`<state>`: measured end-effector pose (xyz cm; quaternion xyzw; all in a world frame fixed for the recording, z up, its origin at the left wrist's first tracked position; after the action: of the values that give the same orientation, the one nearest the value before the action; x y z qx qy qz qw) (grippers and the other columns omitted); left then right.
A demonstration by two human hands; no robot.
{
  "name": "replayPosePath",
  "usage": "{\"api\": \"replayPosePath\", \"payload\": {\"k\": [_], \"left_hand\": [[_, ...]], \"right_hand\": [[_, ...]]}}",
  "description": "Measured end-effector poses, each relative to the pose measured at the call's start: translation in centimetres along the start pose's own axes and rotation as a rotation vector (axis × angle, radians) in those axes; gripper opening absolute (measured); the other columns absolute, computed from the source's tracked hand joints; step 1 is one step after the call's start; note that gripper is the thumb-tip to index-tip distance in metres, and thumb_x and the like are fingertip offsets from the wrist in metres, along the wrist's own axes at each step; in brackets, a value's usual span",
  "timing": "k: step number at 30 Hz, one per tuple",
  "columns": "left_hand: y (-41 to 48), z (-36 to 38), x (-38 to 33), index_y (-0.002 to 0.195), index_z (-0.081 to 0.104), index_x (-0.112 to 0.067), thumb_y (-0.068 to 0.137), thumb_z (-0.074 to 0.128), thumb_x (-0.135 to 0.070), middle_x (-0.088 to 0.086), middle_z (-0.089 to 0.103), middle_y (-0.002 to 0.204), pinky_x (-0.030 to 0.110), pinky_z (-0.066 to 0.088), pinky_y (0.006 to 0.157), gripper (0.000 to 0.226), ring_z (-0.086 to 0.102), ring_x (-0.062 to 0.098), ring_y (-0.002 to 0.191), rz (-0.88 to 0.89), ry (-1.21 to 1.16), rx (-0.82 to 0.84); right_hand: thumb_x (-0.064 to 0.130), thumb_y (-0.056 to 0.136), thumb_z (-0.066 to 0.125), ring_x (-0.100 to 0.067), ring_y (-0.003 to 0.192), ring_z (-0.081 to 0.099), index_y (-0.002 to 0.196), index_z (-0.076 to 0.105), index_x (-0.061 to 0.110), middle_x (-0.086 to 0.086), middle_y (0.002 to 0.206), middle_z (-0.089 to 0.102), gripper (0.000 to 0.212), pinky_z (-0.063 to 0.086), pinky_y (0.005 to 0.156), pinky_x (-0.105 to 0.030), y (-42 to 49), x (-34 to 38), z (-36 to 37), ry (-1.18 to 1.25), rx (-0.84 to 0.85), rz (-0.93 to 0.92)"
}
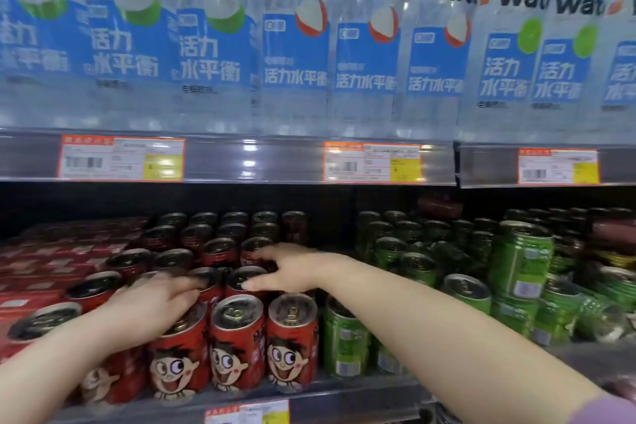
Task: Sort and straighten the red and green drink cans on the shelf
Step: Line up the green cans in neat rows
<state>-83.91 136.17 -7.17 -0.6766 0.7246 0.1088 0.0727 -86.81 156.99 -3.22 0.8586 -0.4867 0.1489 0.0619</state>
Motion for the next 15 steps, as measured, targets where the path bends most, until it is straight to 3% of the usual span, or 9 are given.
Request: {"api": "replayPosePath", "payload": {"k": [4,6,9,12,15], "left_hand": [[2.2,-0.6,-1.8,0.116,0.062,-0.022,0.09,0.048,-0.042,0.01,0.057,0.128,0.033,0.041,0.1,0.035,0.053,0.028,0.117,-0.006,-0.126,-0.155],[2.5,-0.8,-4.8,0.114,0.062,-0.023,0.087,0.053,-0.045,0.009,0.057,0.125,0.038,0.044,0.097,0.036,0.054,0.029,0.114,0.089,-0.109,-0.263],[1.7,-1.1,-11.3,0.115,0.062,-0.016,0.086,0.056,-0.043,0.009,0.057,0.122,0.034,0.041,0.097,0.04,0.053,0.029,0.115,0.277,-0.18,-0.358],[0.4,-0.6,-17.7,0.115,0.062,-0.017,0.075,0.048,-0.054,0.003,0.059,0.122,0.027,0.036,0.098,0.056,0.053,0.022,0.117,0.457,-0.222,-0.311],[0.1,0.6,-22.7,0.117,0.061,-0.02,0.065,0.035,-0.064,-0.002,0.058,0.123,0.027,0.038,0.102,0.073,0.053,0.018,0.118,0.564,-0.217,-0.241]], "right_hand": [[0.044,0.09,0.056,-0.022,0.134,0.037,0.137,0.046,0.019,-0.005,0.146,0.042,0.055,0.03,0.108,-0.027,-4.0,-2.1,-2.8,0.041,-0.233,0.016],[0.042,0.089,0.057,-0.022,0.13,0.042,0.13,0.053,0.023,-0.003,0.14,0.049,0.045,0.032,0.109,-0.031,-6.7,-4.6,-4.5,-0.028,-0.372,0.056],[0.042,0.088,0.056,-0.025,0.121,0.05,0.119,0.061,0.026,-0.001,0.127,0.058,0.035,0.038,0.104,-0.037,-12.0,-8.5,-7.0,-0.197,-0.609,0.178],[0.047,0.086,0.057,-0.025,0.118,0.053,0.122,0.059,0.027,0.0,0.123,0.062,0.041,0.039,0.099,-0.032,-17.2,-11.9,-9.3,-0.281,-0.719,0.354],[0.053,0.077,0.065,-0.03,0.122,0.05,0.128,0.053,0.028,-0.007,0.131,0.057,0.057,0.04,0.102,-0.038,-20.6,-15.4,-10.4,-0.198,-0.724,0.501]]}}
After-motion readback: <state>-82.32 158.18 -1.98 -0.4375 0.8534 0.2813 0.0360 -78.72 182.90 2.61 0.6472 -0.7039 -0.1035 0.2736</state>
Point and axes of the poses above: each hand's wrist, its own y-axis towards the middle knuckle, its own z-axis out of the palm, x = y × z, the point moved 2 cm from there along y, towards the middle knuckle
